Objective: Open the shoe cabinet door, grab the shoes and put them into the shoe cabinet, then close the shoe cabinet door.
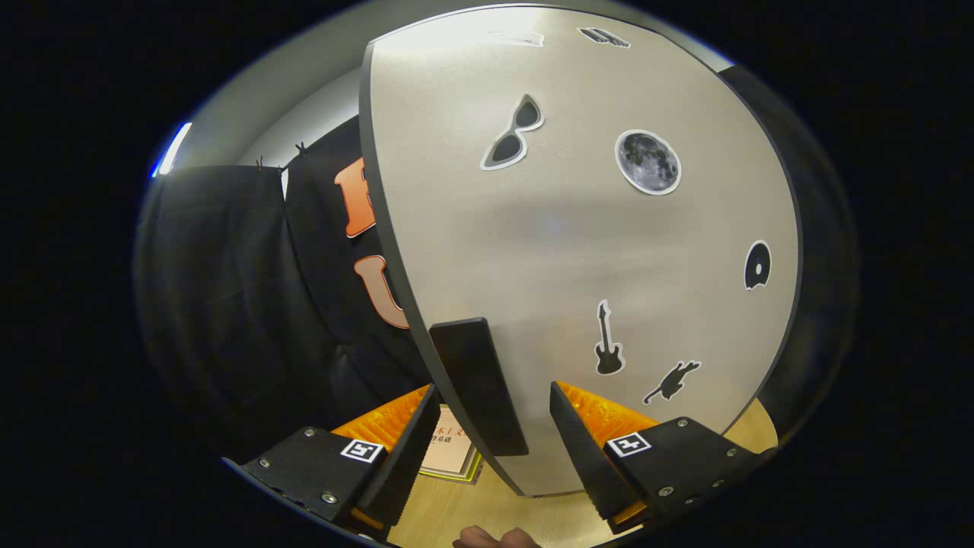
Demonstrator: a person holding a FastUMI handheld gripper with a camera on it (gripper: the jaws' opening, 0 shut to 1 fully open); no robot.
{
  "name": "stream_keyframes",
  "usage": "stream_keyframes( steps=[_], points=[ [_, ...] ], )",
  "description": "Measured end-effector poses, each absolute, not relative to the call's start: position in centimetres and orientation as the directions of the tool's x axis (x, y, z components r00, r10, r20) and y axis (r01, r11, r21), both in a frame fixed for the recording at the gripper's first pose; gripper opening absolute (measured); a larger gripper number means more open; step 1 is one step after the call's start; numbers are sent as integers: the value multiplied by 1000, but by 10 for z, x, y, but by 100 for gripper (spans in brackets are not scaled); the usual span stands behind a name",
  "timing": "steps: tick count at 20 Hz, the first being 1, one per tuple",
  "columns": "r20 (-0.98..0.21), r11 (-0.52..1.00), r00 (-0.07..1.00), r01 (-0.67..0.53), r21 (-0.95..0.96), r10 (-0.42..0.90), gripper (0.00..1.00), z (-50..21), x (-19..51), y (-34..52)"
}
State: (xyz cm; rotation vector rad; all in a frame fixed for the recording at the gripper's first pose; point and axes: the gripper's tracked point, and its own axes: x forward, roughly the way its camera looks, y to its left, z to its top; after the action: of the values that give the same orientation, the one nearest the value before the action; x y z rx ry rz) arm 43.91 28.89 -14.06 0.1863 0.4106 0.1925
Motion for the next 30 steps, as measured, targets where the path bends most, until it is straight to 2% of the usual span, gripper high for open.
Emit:
stream_keyframes(
  steps=[8, 15, 24, 30],
  points=[
    [-366, 977, 908, -159, 143, 201, 91, -107, 371, 296],
    [-344, 989, 927, -146, 31, 148, 91, -66, 307, 265],
    [-248, 990, 959, -141, -1, 137, 91, -18, 233, 174],
    [-245, 993, 963, -105, 50, 114, 91, -13, 185, 87]
  ],
)
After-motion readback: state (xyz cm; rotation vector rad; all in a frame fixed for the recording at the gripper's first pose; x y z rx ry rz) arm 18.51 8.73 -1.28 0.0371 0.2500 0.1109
